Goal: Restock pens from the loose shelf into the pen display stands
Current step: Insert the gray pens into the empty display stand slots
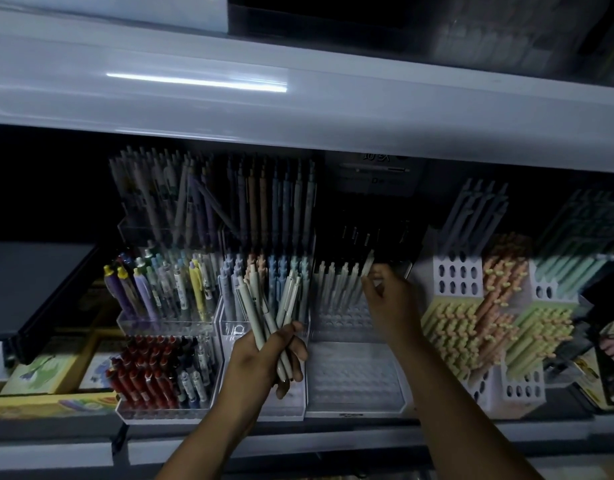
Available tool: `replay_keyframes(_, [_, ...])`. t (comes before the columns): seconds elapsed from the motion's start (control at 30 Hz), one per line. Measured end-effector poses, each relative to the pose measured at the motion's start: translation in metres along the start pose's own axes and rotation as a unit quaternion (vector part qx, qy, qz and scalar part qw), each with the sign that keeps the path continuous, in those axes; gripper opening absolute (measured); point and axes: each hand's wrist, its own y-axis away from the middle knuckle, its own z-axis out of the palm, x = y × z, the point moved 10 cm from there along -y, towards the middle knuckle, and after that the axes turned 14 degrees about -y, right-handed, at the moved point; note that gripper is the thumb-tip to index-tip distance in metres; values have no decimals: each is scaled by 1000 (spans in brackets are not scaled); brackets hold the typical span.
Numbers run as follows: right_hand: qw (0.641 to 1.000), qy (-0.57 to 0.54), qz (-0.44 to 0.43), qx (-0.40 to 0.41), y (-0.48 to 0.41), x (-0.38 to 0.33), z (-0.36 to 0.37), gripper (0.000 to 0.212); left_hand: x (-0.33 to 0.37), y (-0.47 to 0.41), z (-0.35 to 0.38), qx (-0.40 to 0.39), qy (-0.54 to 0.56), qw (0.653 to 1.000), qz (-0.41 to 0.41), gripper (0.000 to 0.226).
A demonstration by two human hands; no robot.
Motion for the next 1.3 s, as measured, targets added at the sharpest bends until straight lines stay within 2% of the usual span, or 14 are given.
replay_keyframes(0.23, [999,19,17,-29,9,19,13,12,-2,0,2,-5,31,999,-6,26])
replay_keyframes(1.0, [999,32,1,-11,20,18,14,20,5,12,-1,2,40,999,8,28])
replay_keyframes(1.07, [999,29,2,-16,21,18,15,19,6,13,0,0,39,999,7,28])
replay_keyframes(1.13, [1000,14,12,-18,23,20,14,8,6,14,1,-1,37,999,9,28])
replay_keyframes(1.23, [998,-18,51,25,33,15,2,23,4,14,2,1,37,999,7,28])
replay_keyframes(1.3, [996,-46,48,64,45,-5,-8,21,4,13,4,3,37,999,7,28])
